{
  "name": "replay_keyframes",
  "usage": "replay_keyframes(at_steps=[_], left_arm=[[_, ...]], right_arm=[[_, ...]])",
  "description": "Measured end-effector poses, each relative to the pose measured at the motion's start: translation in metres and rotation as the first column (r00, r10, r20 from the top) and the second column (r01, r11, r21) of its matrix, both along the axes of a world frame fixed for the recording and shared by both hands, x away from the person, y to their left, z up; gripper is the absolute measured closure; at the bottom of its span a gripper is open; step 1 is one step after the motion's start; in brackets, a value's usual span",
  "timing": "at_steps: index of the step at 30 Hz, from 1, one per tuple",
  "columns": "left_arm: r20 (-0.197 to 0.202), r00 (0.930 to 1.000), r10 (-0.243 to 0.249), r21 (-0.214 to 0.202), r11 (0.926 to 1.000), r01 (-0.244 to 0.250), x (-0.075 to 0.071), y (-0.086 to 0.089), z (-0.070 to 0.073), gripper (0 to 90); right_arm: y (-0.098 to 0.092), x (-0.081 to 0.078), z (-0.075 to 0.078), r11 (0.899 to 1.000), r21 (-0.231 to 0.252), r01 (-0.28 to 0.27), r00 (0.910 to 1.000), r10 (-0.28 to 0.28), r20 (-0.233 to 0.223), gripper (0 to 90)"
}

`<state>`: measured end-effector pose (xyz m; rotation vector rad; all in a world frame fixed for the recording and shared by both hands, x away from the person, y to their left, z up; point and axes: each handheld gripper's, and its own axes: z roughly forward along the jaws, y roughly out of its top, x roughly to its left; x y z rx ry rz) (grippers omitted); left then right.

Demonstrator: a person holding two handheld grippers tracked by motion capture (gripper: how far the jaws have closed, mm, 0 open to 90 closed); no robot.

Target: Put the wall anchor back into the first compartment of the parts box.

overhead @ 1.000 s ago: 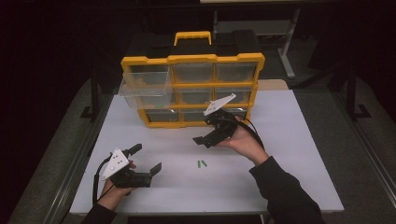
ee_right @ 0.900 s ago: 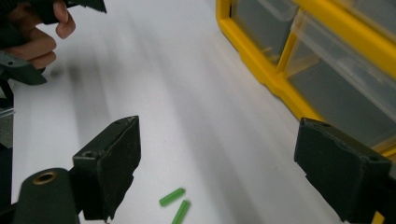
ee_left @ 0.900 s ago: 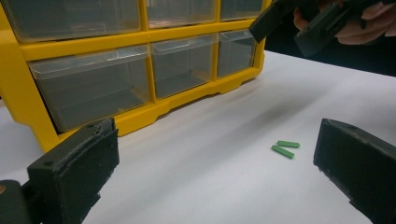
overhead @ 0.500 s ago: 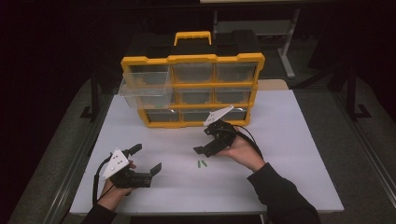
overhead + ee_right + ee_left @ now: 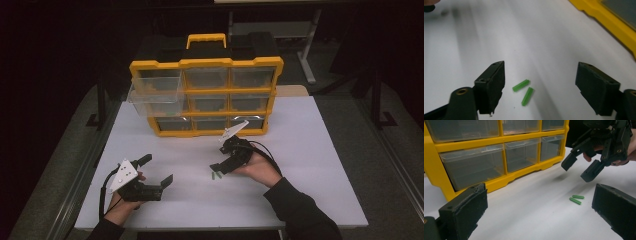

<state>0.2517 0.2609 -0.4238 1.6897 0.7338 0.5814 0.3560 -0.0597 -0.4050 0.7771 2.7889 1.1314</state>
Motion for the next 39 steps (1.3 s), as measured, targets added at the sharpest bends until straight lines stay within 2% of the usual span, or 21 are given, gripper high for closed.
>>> replay_keyframes(at_steps=[9, 12, 13, 14, 16, 19, 20, 27, 30, 37, 38, 39], left_arm=[[-0.006, 1.0, 0.001, -0.003, 1.0, -0.001, 0.0, 0.0, 0.0, 0.0], [-0.001, 1.0, -0.001, 0.003, 1.0, 0.001, 0.0, 0.0, 0.0, 0.0], [-0.004, 1.0, 0.0, -0.002, 1.0, 0.0, 0.0, -0.001, 0.0, 0.0], [-0.005, 1.0, 0.0, -0.004, 1.0, 0.0, 0.0, -0.001, 0.0, 0.0], [-0.005, 1.0, -0.002, -0.001, 1.0, 0.002, -0.001, -0.002, 0.0, 0.0], [-0.005, 1.0, -0.001, -0.006, 1.0, 0.001, -0.001, -0.002, 0.0, 0.0], [-0.006, 1.0, -0.001, -0.006, 1.0, 0.001, -0.001, -0.001, 0.0, 0.0], [-0.005, 1.0, -0.005, 0.003, 1.0, 0.005, -0.001, -0.002, 0.0, 0.0], [-0.005, 1.0, -0.002, -0.006, 1.0, 0.002, -0.001, -0.002, 0.0, 0.0], [-0.005, 1.0, -0.004, -0.002, 1.0, 0.004, -0.001, -0.002, 0.0, 0.0], [-0.003, 1.0, -0.006, -0.003, 1.0, 0.006, -0.001, -0.002, 0.0, 0.0], [-0.003, 1.0, -0.006, -0.003, 1.0, 0.006, -0.001, -0.002, 0.0, 0.0]], right_arm=[[0.0, -0.003, -0.012, 1.0, -0.016, -0.022, 0.9993, 0.021, -0.03, 35.5], [0.0, -0.005, -0.014, 1.0, -0.017, -0.025, 0.9992, 0.024, -0.031, 42.2], [-0.001, -0.004, -0.015, 0.999, -0.021, -0.037, 0.9992, 0.036, -0.019, 43.9], [0.0, -0.006, -0.016, 0.999, -0.023, -0.027, 0.9991, 0.026, -0.035, 45.3], [-0.001, -0.004, -0.019, 0.998, -0.034, -0.054, 0.9984, 0.054, -0.015, 48.6], [0.001, -0.006, -0.02, 0.998, -0.045, -0.051, 0.9982, 0.049, -0.033, 53.7], [0.002, -0.005, -0.022, 0.997, -0.05, -0.065, 0.9978, 0.064, -0.019, 55.3], [0.005, -0.005, -0.027, 0.994, -0.07, -0.087, 0.996, 0.085, -0.027, 64.7], [0.007, -0.004, -0.03, 0.992, -0.081, -0.096, 0.9952, 0.094, -0.026, 69.2], [0.008, -0.005, -0.031, 0.991, -0.095, -0.095, 0.9948, 0.091, -0.046, 74.5], [0.008, -0.005, -0.032, 0.99, -0.094, -0.104, 0.9942, 0.102, -0.035, 75.1], [0.009, -0.006, -0.032, 0.99, -0.103, -0.092, 0.9948, 0.088, -0.051, 75.5]])
